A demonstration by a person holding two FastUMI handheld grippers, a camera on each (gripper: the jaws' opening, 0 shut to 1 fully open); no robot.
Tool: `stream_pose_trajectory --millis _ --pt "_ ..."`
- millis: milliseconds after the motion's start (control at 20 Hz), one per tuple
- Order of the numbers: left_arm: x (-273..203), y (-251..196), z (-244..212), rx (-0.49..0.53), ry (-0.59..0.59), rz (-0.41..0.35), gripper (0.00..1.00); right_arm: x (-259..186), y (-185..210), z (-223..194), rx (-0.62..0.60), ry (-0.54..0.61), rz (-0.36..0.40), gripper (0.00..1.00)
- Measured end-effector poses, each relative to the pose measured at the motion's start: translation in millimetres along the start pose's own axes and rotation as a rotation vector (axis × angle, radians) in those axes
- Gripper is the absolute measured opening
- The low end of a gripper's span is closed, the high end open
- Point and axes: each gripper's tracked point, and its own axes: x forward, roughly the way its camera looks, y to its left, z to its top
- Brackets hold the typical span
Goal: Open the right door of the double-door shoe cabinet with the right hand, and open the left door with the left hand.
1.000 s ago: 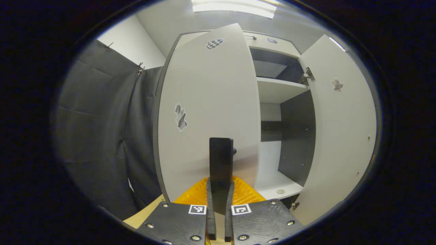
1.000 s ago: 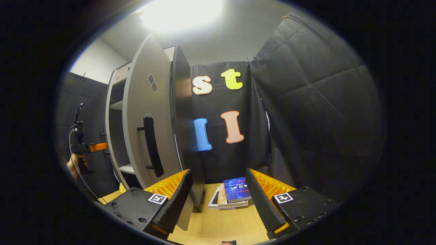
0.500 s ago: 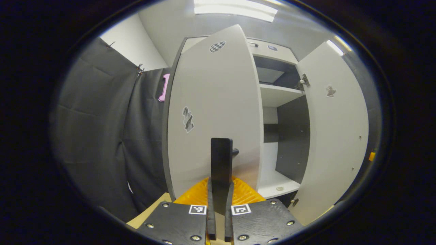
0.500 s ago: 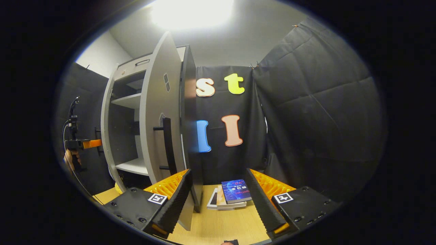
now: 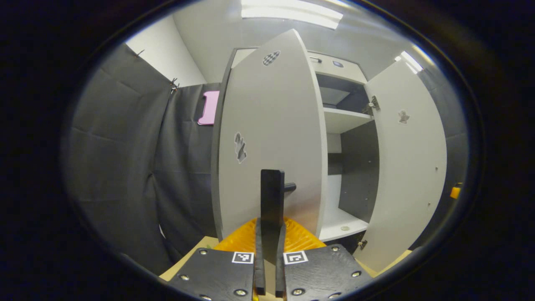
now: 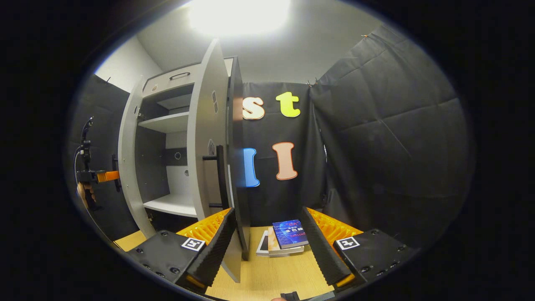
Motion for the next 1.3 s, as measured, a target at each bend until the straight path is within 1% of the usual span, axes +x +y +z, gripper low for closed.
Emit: stream_pose_trajectory --millis 50,100,250,400,450,500,550,600,650,700,750,800,850,1050,1100,1150,1200,1250,1300 --pt "-2 2 0 -0.003 0.000 -0.001 0.11 -1 3 -1 0.002 0.001 -0.001 0.93" --pt "-3 6 -1 -0.011 0.000 -0.003 0.11 -2 5 -3 0.005 0.005 -0.002 0.98" --pt "-5 13 -1 -0.016 0.001 -0.018 0.11 -6 13 -6 0.003 0.015 -0.002 0.98" --pt "-9 18 -5 -0.027 -0.005 -0.014 0.11 -10 16 -8 -0.002 0.023 -0.011 0.98" --pt "-10 22 -3 -0.029 -0.010 -0.013 0.14 -12 18 -8 -0.001 0.023 -0.011 0.98" --pt "-12 25 -3 -0.030 -0.012 -0.011 0.11 -14 20 -8 0.001 0.022 -0.014 0.98" --pt "-14 28 -3 -0.030 -0.011 -0.011 0.11 -15 21 -8 0.001 0.021 -0.015 0.98" --pt "-15 30 -2 -0.035 -0.011 -0.009 0.13 -15 23 -8 0.001 0.021 -0.016 0.98" --pt "-16 33 -1 -0.038 -0.011 -0.007 0.13 -16 24 -8 -0.001 0.023 -0.016 0.93" --pt "-17 37 0 -0.041 -0.013 -0.003 0.11 -16 27 -8 -0.003 0.023 -0.017 0.98" --pt "-18 41 -1 -0.042 -0.016 0.002 0.12 -16 28 -8 -0.003 0.023 -0.018 0.93" --pt "-21 44 -2 -0.048 -0.022 0.007 0.10 -16 31 -9 -0.001 0.022 -0.014 0.98" --pt "-23 48 -1 -0.057 -0.024 0.012 0.13 -16 35 -8 0.000 0.022 -0.009 0.93" --pt "-28 72 -1 -0.060 -0.027 0.058 0.13 -17 45 -12 -0.011 0.032 -0.001 0.93" --pt "-29 80 -1 -0.066 -0.024 0.075 0.10 -17 47 -13 -0.010 0.033 0.000 0.98" --pt "-28 89 -5 -0.071 -0.018 0.095 0.10 -16 50 -13 -0.007 0.033 0.004 0.98" --pt "-28 98 -7 -0.078 -0.011 0.115 0.10 -15 52 -13 -0.005 0.034 0.008 0.93" --pt "-27 114 -16 -0.072 0.009 0.143 0.06 -15 54 -14 -0.007 0.036 0.011 0.98" --pt "-27 120 -12 -0.069 -0.009 0.142 0.04 -15 55 -14 -0.008 0.036 0.012 0.93"
